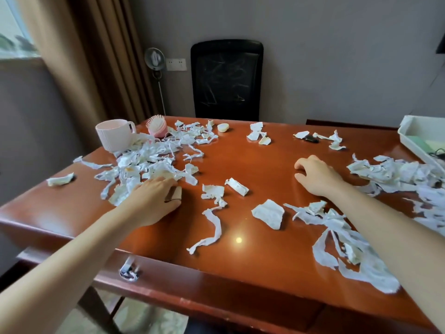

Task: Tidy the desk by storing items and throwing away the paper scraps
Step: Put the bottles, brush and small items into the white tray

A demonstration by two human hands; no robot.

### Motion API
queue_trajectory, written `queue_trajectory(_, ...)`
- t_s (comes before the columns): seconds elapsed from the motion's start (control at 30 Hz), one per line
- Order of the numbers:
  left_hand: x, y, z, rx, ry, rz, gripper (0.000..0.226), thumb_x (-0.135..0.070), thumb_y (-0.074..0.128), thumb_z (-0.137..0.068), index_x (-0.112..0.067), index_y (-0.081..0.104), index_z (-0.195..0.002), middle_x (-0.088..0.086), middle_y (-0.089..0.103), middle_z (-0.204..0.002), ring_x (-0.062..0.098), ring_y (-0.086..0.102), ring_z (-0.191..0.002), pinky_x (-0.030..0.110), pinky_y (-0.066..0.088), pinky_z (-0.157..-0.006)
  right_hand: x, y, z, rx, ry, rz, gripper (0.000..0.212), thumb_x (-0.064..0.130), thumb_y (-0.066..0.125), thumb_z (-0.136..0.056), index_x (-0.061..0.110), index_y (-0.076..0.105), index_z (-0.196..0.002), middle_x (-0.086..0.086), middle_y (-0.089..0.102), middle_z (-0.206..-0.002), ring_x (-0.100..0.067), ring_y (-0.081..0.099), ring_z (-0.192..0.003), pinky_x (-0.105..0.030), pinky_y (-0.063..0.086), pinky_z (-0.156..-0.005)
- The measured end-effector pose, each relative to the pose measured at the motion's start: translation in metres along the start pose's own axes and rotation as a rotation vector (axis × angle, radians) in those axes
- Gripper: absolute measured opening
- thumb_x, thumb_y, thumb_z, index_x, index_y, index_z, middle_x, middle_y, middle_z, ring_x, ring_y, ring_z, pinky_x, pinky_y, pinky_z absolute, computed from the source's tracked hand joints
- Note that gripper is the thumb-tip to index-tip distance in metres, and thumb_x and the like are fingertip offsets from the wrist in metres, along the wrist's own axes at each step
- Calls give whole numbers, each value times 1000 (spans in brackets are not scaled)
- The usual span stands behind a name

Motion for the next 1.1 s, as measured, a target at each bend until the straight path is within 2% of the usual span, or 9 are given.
queue_trajectory(0.1,4,-4,-4,-32,11,-8,41,-36,52,-92,-17,48,-128,4,51,-126,20,50,-111,30,45,-92,-1,3,-3,-39,16,14,33,24,43,-98,19,47,-131,-7,45,-134,-25,53,-110,-28,44,-76)
queue_trajectory(0.27,2,2,-19,-77,1,-72,45,-44,42,-95,-16,42,-130,6,47,-131,23,45,-119,33,37,-100,-8,10,-7,-159,10,-13,30,22,41,-98,19,52,-126,-6,49,-133,-26,43,-119,-35,42,-94)
queue_trajectory(0.53,-54,-14,-63,-251,118,193,42,-37,39,-97,-16,37,-134,5,45,-130,22,40,-118,34,32,-101,-23,11,-41,-203,146,19,40,32,43,-97,20,44,-135,-7,43,-142,-27,35,-131,-41,34,-105)
queue_trajectory(0.63,-80,-15,-82,-247,184,493,32,-33,41,-98,-14,46,-123,3,52,-111,17,48,-101,28,41,-87,-29,14,-57,-187,170,-9,43,33,43,-97,18,41,-138,-7,41,-145,-28,35,-133,-42,33,-107)
queue_trajectory(0.73,-102,-14,-98,-141,150,913,23,-35,38,-99,-17,50,-92,-1,49,-81,11,46,-75,20,39,-70,-35,14,-75,-188,210,-13,47,35,43,-97,17,39,-140,-8,41,-146,-29,35,-135,-44,32,-108)
queue_trajectory(0.83,-115,-3,-114,32,-4,1260,24,-41,35,-98,-20,47,-101,-2,51,-93,12,52,-91,28,44,-90,-40,15,-91,-195,224,-2,50,36,42,-97,15,35,-143,-8,38,-148,-30,32,-137,-44,30,-110)
queue_trajectory(0.87,-119,0,-117,71,-31,1360,24,-40,35,-98,-19,47,-100,-2,52,-91,12,53,-88,30,42,-91,-42,16,-97,-198,226,3,51,36,42,-97,14,34,-143,-8,37,-149,-29,30,-138,-43,29,-111)
queue_trajectory(1.03,-123,15,-122,229,-124,1817,37,-31,33,-101,-2,55,-90,11,64,-68,18,59,-63,30,42,-72,-55,24,-129,-174,241,32,52,36,36,-99,12,30,-145,-9,33,-152,-28,27,-141,-43,23,-115)
queue_trajectory(1.1,-120,20,-125,212,-202,1910,34,-27,35,-101,-1,54,-91,15,64,-75,19,58,-63,29,43,-68,-56,26,-140,-166,237,27,50,34,35,-99,13,32,-144,-9,35,-151,-28,29,-140,-44,26,-114)
Point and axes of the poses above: each hand's wrist, its own z-axis away from the middle knuckle, its own y-axis out of the palm, x = y × z, the point moved 5 cm from there along -z, towards the middle knuckle
